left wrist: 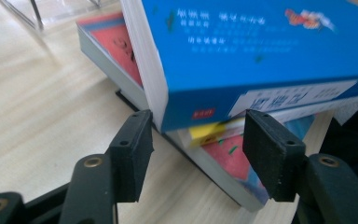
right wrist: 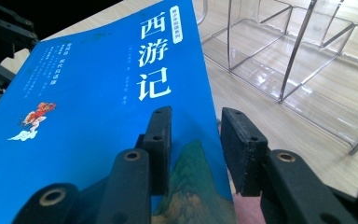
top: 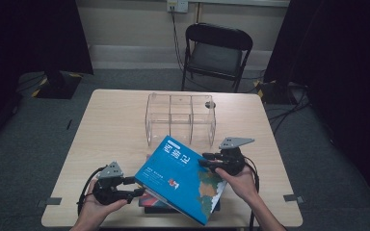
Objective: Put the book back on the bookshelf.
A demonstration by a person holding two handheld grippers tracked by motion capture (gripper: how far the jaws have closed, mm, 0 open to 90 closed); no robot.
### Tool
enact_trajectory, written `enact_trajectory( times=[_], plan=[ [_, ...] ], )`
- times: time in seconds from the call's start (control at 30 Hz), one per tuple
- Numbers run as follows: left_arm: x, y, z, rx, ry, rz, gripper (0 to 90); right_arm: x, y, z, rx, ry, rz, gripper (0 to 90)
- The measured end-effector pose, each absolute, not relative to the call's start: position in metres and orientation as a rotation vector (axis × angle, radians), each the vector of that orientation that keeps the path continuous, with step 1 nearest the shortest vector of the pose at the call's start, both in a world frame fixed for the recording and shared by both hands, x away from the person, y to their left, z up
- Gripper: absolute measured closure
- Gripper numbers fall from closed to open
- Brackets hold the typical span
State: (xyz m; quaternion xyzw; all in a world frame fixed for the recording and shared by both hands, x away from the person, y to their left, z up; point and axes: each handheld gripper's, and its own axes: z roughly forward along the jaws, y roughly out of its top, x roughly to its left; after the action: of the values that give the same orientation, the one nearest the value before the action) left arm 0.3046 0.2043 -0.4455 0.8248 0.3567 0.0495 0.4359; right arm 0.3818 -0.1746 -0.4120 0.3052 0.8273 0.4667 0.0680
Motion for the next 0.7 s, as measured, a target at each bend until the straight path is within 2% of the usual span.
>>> enact_trajectory(
  times=[0.1, 0.17, 0.7],
  plan=[
    [0.305, 0.203, -0.449, 2.06, 0.913, 0.117, 42.2, 0.381, -0.175, -0.412, 0.916, 2.497, 1.395, 64.5],
    [0.305, 0.201, -0.449, 2.05, 0.922, 0.163, 42.7, 0.38, -0.176, -0.411, 0.921, 2.505, 1.386, 64.4],
    [0.343, 0.192, -0.45, 2.021, 0.965, 0.253, 44.8, 0.347, -0.2, -0.413, 0.987, 2.463, 1.395, 63.6]
  ],
)
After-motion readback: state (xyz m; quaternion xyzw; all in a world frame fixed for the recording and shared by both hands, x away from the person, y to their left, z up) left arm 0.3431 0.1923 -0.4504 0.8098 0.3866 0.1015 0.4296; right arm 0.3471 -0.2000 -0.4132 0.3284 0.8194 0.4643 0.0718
